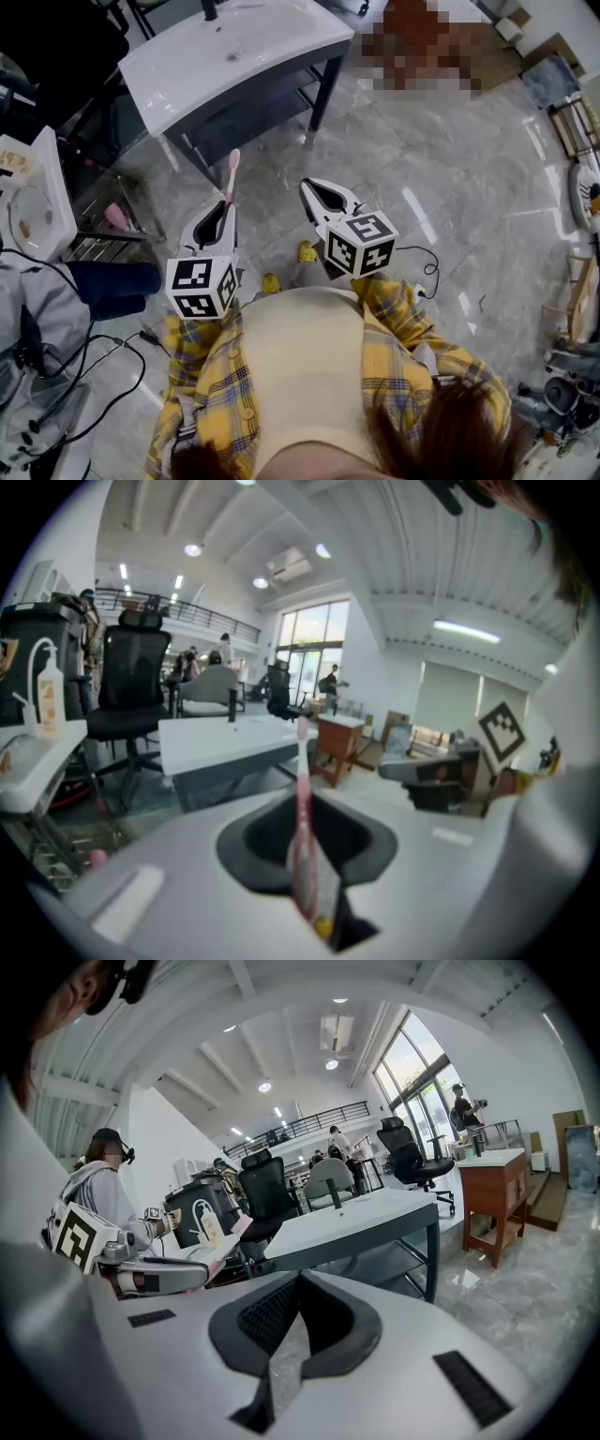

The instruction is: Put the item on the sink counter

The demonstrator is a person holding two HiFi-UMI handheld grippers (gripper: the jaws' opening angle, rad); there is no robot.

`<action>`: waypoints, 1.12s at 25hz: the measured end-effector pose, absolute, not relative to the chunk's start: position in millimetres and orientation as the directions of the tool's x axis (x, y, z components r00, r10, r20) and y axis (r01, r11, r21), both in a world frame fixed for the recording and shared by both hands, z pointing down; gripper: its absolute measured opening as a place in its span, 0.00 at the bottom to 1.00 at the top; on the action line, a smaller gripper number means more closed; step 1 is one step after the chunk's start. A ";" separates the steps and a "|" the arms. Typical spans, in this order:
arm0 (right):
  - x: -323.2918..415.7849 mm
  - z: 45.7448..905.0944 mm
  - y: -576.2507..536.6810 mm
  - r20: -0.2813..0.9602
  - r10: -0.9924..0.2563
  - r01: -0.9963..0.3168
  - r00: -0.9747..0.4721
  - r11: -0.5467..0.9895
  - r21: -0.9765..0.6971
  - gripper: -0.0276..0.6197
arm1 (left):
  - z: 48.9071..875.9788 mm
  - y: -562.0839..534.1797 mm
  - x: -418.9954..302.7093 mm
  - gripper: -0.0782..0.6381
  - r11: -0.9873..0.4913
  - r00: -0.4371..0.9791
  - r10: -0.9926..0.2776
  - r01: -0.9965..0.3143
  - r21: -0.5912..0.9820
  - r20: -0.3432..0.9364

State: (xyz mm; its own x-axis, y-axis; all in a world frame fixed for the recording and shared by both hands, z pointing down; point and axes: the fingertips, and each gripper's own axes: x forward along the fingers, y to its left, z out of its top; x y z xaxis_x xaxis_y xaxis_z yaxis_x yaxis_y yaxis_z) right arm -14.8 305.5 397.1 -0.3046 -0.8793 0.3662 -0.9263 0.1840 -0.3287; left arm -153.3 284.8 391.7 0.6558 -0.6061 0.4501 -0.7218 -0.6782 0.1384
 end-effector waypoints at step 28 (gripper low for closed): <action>116.2 412.5 222.4 0.341 -0.842 -0.876 -0.417 0.273 -0.398 0.06 | 394.5 210.7 -7.6 0.18 -0.653 0.587 -0.632 -0.755 0.061 0.505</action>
State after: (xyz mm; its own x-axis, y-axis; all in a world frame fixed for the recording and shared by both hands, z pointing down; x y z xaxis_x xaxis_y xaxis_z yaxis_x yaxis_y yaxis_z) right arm 116.2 222.4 412.5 -0.4175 -0.8422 0.3412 -0.8759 0.2731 -0.3977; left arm -7.6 210.7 394.5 0.5874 -0.6322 0.5052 -0.7551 -0.6528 0.0611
